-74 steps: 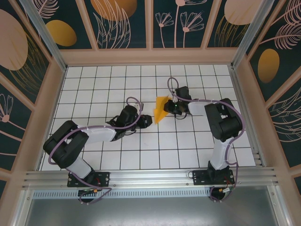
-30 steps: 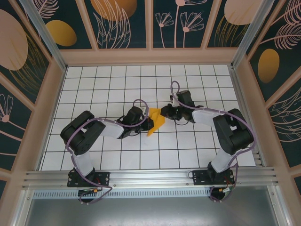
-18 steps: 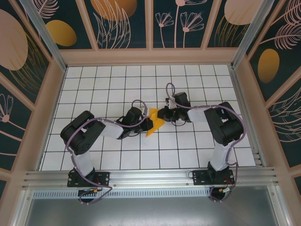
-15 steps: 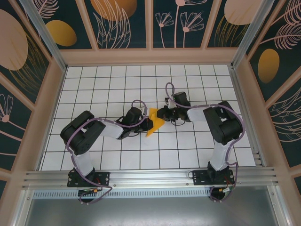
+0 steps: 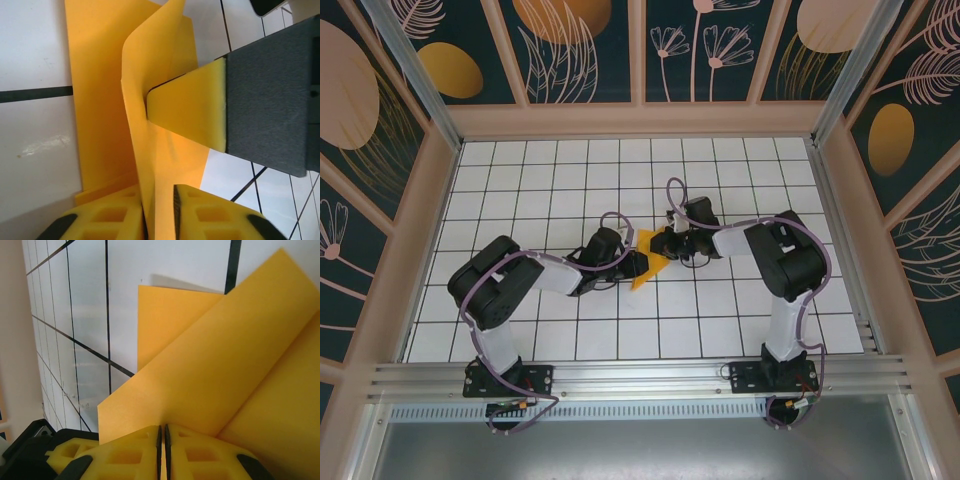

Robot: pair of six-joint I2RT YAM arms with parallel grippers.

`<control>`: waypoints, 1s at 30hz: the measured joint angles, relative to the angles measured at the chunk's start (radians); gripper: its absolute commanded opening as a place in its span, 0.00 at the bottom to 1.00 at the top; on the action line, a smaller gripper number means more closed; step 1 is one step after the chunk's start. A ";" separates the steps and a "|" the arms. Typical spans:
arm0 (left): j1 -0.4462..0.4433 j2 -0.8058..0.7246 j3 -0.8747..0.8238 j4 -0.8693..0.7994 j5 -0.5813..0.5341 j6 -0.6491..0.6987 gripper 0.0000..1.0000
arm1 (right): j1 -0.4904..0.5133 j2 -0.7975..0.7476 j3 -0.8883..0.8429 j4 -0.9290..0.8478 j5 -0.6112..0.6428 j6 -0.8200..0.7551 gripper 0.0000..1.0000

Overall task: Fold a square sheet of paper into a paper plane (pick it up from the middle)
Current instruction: Fourth fold the wing at the center of the table.

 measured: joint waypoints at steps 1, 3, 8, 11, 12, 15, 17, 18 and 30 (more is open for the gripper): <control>0.000 -0.010 -0.006 -0.003 0.000 0.001 0.31 | 0.000 0.000 0.003 -0.005 0.003 0.000 0.14; 0.000 -0.035 -0.019 -0.016 -0.001 0.000 0.35 | 0.001 0.002 0.010 -0.014 0.011 0.000 0.14; 0.001 -0.125 -0.048 -0.069 -0.017 0.001 0.38 | 0.005 0.008 0.027 -0.035 0.025 0.000 0.14; 0.001 -0.182 -0.050 -0.112 -0.050 0.010 0.39 | 0.005 0.013 0.039 -0.047 0.033 0.000 0.14; 0.001 -0.198 -0.050 -0.122 -0.061 0.012 0.39 | 0.006 0.014 0.042 -0.050 0.036 0.000 0.14; 0.001 -0.228 -0.050 -0.129 -0.065 0.019 0.37 | 0.006 0.014 0.046 -0.058 0.041 0.000 0.14; 0.001 -0.230 -0.050 -0.117 -0.050 0.024 0.35 | 0.008 0.014 0.048 -0.061 0.044 0.000 0.14; 0.001 -0.228 -0.050 -0.116 -0.040 0.024 0.34 | 0.009 0.014 0.048 -0.061 0.045 0.000 0.14; 0.001 -0.077 0.003 -0.105 0.024 0.034 0.23 | 0.010 0.014 0.052 -0.071 0.051 0.000 0.13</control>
